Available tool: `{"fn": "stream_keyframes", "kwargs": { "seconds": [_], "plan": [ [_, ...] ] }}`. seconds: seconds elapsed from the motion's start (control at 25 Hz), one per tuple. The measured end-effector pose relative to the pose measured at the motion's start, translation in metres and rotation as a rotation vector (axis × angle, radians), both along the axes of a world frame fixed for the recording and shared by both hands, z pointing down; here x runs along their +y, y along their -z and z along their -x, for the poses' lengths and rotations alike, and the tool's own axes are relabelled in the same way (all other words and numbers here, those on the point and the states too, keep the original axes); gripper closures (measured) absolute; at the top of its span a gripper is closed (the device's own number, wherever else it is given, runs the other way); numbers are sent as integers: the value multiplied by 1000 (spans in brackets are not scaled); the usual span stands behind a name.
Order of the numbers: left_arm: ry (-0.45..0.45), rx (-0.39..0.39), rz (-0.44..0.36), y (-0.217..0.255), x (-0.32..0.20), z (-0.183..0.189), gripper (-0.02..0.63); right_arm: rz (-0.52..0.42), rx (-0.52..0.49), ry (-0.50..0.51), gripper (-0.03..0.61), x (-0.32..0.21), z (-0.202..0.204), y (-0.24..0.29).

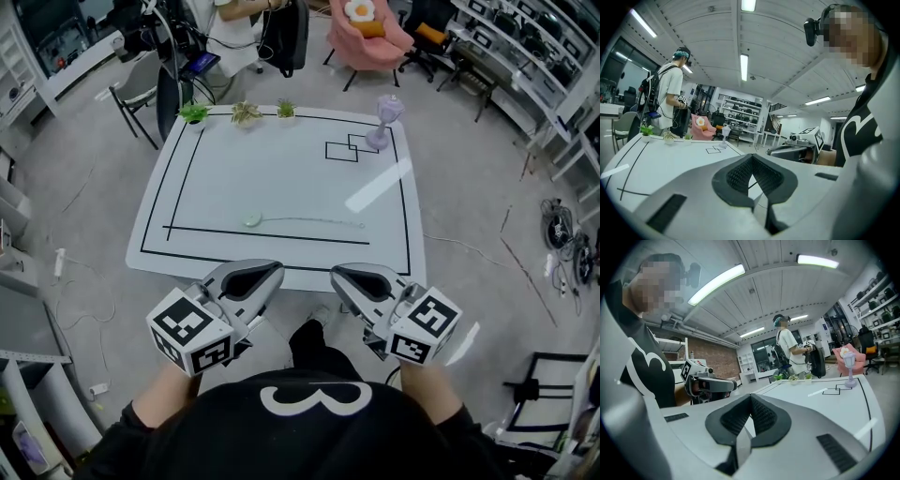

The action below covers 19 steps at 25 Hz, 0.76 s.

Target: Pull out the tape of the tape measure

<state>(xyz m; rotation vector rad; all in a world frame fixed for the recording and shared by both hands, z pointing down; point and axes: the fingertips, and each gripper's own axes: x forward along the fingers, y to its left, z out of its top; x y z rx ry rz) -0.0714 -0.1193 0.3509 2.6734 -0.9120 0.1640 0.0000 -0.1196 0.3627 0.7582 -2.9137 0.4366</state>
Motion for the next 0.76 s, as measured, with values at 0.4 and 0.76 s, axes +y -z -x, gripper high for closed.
{"fn": "stream_keyframes", "kwargs": {
  "seconds": [0.4, 0.76],
  "plan": [
    [-27, -48, 6, -7, 1, -14, 607, 1, 6, -16, 575, 0, -12, -3],
    [-27, -68, 4, -13, -6, -20, 607, -3, 19, -15, 575, -7, -19, -8]
  ]
}}
